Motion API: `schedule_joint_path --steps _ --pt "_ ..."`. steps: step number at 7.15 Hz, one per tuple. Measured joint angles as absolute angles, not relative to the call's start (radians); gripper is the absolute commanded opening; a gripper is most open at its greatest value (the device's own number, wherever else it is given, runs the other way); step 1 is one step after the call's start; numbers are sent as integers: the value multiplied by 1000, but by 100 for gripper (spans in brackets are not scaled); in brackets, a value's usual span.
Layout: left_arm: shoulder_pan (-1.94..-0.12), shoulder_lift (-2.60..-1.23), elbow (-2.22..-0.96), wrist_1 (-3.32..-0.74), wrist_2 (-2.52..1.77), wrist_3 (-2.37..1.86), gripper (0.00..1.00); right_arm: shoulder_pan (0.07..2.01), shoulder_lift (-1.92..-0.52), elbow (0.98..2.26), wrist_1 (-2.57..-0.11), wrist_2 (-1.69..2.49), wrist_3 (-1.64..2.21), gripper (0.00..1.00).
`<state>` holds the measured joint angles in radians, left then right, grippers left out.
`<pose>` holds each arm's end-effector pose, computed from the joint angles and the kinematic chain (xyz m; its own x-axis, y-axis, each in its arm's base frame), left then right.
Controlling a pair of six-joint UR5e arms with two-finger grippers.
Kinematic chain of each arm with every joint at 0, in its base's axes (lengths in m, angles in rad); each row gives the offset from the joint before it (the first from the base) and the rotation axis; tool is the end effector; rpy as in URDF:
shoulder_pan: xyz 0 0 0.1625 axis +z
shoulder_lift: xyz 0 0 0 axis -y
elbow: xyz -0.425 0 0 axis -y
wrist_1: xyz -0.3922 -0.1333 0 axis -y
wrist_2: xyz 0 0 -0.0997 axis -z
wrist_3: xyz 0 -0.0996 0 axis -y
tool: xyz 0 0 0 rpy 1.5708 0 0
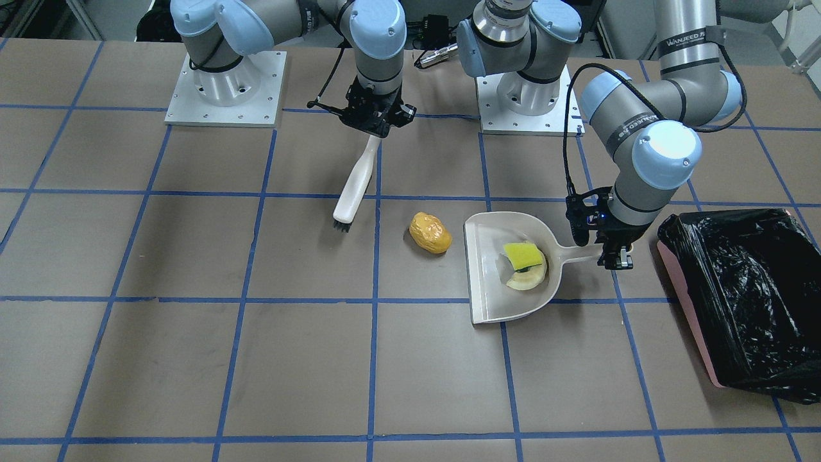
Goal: Sweep and dump trash into bin
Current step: 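Move the brush behind the yellow potato with the right gripper, then sweep the yellow potato into the dustpan with the right-held brush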
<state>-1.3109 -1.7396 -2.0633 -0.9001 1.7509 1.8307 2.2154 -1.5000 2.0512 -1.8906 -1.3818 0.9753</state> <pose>0.0122 -0.4950 0.2435 -0.0041 0.9993 0.0370 0.9845 -0.0024 0.1755 0.3852 -0.2594 0.2630 -0.9391 0.3324 0.0873 0.3433 0.8965 0.2800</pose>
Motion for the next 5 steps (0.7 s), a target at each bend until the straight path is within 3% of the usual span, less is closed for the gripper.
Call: schedule_joint_path --steps 2,5 --pt "-1312 -1729 -2077 -896 1750 1825 1 2251 -1414 2021 -1990 -1357 1006 0" --pt "-1313 -1728 -2076 -896 1749 1824 1 2266 -1215 1813 -2044 -1346 950 0"
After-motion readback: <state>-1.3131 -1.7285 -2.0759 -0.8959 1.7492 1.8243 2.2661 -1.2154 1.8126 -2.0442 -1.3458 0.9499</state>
